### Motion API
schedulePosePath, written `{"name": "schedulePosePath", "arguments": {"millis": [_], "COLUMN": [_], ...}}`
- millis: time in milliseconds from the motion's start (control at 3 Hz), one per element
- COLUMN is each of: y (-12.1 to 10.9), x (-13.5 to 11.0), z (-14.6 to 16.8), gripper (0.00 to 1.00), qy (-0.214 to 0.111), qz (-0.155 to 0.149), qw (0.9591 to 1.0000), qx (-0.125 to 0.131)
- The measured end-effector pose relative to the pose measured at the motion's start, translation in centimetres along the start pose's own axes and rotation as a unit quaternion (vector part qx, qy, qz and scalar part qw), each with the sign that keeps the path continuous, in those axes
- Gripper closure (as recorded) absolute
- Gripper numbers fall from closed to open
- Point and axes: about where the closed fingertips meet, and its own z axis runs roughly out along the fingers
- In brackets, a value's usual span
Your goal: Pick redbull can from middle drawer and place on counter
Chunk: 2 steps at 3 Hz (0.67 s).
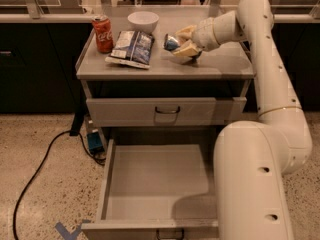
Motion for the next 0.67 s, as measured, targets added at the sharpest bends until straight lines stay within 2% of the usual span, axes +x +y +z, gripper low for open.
{"name": "schedulePosePath", "arguments": {"millis": [333,667], "y": [-0.11,-0.11], "x": [0.19,0.19], "z": [0.01,0.03], "gripper": [1.0,0.81], "qy": [0.0,0.0], "qz": [0.001,0.001], "qw": [1.0,1.0], "qx": [0.002,0.002]}}
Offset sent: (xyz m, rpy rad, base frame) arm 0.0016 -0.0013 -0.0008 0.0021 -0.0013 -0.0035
